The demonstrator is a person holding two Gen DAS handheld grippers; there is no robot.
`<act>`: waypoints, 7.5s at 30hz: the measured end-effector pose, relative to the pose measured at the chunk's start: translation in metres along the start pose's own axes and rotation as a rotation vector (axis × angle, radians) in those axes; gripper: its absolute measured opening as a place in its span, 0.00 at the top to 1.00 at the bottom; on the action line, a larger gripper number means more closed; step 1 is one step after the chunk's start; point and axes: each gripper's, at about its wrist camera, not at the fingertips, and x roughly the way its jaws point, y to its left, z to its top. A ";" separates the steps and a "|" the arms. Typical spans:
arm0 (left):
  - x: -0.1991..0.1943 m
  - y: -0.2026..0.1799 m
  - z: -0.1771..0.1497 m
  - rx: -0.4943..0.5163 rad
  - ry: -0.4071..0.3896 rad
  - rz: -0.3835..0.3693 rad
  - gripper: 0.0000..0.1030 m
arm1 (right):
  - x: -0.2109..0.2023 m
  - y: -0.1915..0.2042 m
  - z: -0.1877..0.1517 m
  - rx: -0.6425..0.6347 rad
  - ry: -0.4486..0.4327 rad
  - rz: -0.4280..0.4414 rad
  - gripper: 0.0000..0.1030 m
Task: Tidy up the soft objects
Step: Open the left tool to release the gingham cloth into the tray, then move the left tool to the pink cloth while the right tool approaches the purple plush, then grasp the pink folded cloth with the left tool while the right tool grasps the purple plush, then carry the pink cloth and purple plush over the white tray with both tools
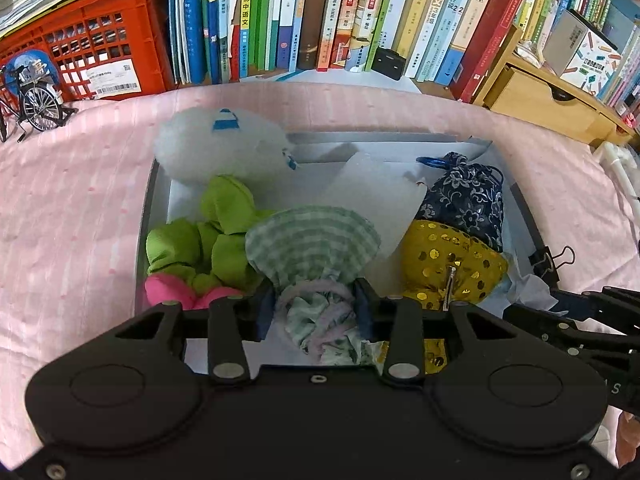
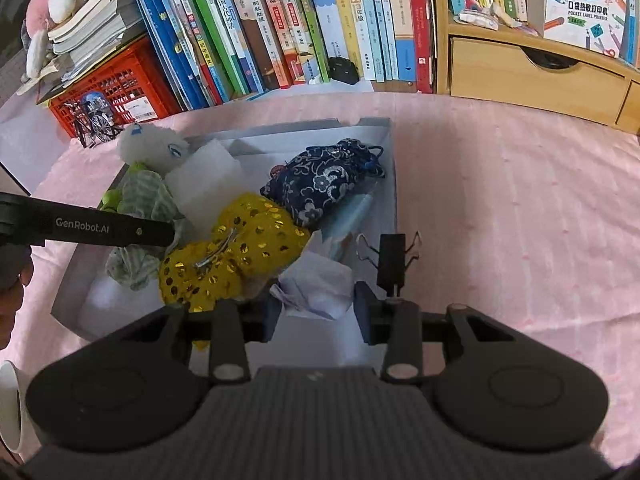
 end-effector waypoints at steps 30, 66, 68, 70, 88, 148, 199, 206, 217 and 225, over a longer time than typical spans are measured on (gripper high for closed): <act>-0.118 -0.066 -0.064 0.278 -0.103 -0.156 0.32 | -0.114 -0.029 -0.035 0.032 -0.184 -0.012 0.29; -0.073 -0.247 -0.101 0.664 0.059 -0.131 0.35 | -0.167 -0.129 -0.107 0.167 -0.236 -0.075 0.24; -0.066 -0.255 -0.106 0.707 0.064 -0.115 0.38 | -0.163 -0.134 -0.109 0.175 -0.222 -0.082 0.23; -0.061 -0.261 -0.109 0.739 0.066 -0.096 0.40 | -0.157 -0.138 -0.111 0.182 -0.206 -0.087 0.23; -0.021 -0.279 -0.117 0.841 0.097 -0.019 0.45 | -0.105 -0.162 -0.121 0.270 -0.095 -0.094 0.22; -0.017 -0.278 -0.129 0.821 -0.023 0.061 0.62 | -0.103 -0.117 -0.153 0.109 -0.280 -0.197 0.35; -0.107 -0.245 -0.136 0.643 -0.296 -0.003 0.63 | -0.158 -0.076 -0.147 0.003 -0.500 -0.275 0.51; -0.126 -0.214 -0.132 0.592 -0.329 0.006 0.63 | -0.163 -0.059 -0.134 -0.010 -0.517 -0.255 0.51; -0.137 -0.157 -0.122 0.505 -0.345 0.032 0.63 | -0.158 -0.025 -0.110 -0.052 -0.525 -0.210 0.51; -0.137 -0.119 -0.114 0.438 -0.333 0.044 0.63 | -0.146 0.001 -0.090 -0.093 -0.500 -0.181 0.51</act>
